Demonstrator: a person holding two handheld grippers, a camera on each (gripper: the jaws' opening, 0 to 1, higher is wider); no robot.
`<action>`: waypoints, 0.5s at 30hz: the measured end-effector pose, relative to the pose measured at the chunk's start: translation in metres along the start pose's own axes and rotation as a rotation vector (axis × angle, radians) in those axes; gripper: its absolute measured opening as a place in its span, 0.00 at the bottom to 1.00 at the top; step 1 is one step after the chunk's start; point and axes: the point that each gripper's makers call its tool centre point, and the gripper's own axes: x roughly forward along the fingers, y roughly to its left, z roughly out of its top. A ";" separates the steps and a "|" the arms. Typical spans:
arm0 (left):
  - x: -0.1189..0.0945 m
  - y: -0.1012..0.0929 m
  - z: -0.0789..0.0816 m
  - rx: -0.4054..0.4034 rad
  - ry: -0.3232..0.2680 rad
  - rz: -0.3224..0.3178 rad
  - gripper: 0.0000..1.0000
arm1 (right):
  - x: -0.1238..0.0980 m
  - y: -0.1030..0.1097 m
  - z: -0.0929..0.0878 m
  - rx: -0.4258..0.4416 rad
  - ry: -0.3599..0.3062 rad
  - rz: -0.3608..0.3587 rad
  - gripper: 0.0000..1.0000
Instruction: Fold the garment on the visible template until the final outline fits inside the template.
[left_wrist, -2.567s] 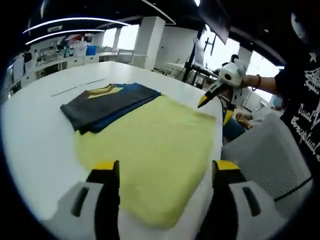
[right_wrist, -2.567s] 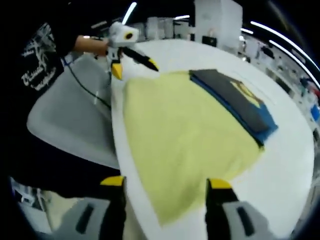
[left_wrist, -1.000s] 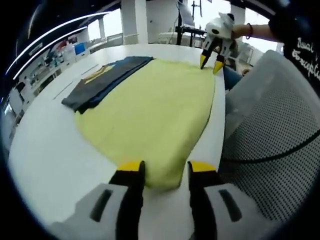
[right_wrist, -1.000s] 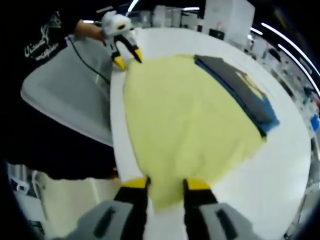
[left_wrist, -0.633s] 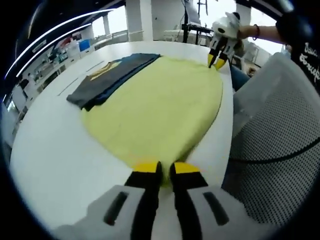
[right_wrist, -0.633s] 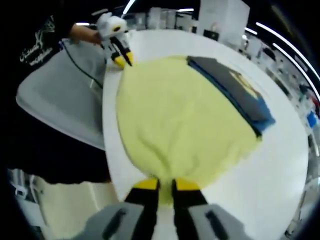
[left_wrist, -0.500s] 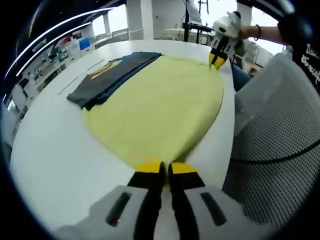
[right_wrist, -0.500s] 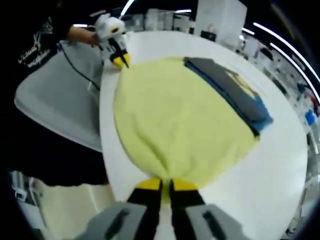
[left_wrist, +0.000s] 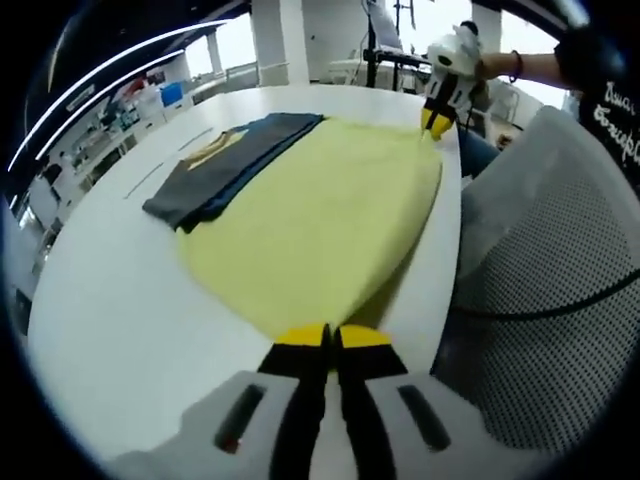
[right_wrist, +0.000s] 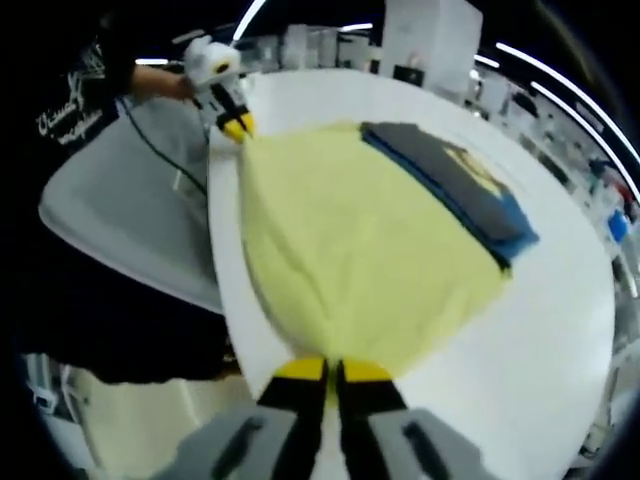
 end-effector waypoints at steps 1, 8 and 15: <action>-0.002 0.000 0.000 0.003 0.001 0.005 0.00 | -0.001 0.001 0.001 0.000 -0.004 0.000 0.00; -0.013 -0.005 -0.003 -0.039 -0.014 0.010 0.00 | -0.005 0.010 0.002 0.008 -0.015 -0.007 0.00; -0.020 -0.016 -0.003 -0.072 -0.017 0.002 0.00 | -0.011 0.018 0.003 0.018 -0.024 -0.016 0.00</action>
